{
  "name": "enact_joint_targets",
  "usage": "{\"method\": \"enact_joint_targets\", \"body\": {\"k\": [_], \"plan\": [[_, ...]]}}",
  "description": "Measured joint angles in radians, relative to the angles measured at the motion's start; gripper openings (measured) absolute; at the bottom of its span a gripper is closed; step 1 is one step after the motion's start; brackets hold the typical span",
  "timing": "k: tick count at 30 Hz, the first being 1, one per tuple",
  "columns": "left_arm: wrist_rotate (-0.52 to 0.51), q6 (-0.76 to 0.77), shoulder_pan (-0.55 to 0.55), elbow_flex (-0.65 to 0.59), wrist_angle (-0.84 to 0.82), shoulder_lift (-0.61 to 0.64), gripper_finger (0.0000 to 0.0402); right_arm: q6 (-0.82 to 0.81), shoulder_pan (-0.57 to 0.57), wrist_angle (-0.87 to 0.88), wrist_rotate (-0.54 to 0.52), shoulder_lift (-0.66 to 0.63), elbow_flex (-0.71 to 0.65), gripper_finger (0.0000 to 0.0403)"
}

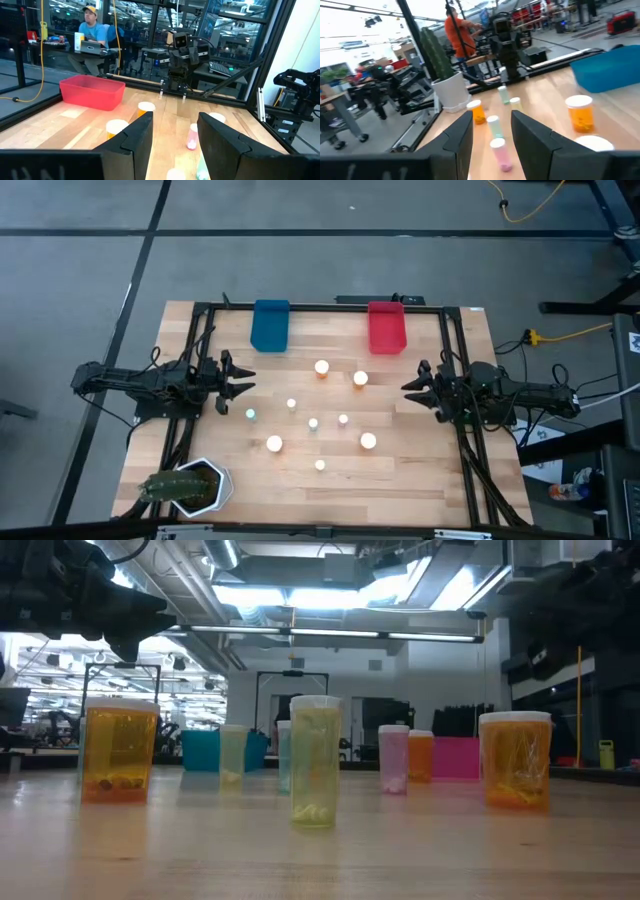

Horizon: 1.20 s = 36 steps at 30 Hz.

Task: Pick and place medicine bottles into bin by pill shape (circle, oval)
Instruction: Put the small purple pill bottle into the red bin

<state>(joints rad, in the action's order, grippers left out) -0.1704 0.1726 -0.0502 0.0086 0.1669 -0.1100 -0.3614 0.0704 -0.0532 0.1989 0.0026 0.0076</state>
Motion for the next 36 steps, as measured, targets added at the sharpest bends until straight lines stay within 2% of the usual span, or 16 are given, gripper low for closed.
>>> {"method": "enact_joint_targets", "body": {"k": [6,12,20,36], "plan": [[0.000,0.000,0.000,0.000,0.000,0.000,0.0147,0.006,0.000,0.003,-0.014,0.000,0.000,0.0136],[0.000,0.000,0.000,0.000,0.000,0.000,0.0147,0.129,0.000,0.003,-0.015,0.000,0.000,0.0136],[0.000,0.000,0.000,0.000,0.000,0.000,0.0147,0.131,0.000,0.004,-0.014,0.006,0.000,0.0136],[0.000,0.000,0.000,0.000,0.000,0.000,0.0147,-0.106,0.000,0.004,-0.014,0.094,0.000,0.0136]]}}
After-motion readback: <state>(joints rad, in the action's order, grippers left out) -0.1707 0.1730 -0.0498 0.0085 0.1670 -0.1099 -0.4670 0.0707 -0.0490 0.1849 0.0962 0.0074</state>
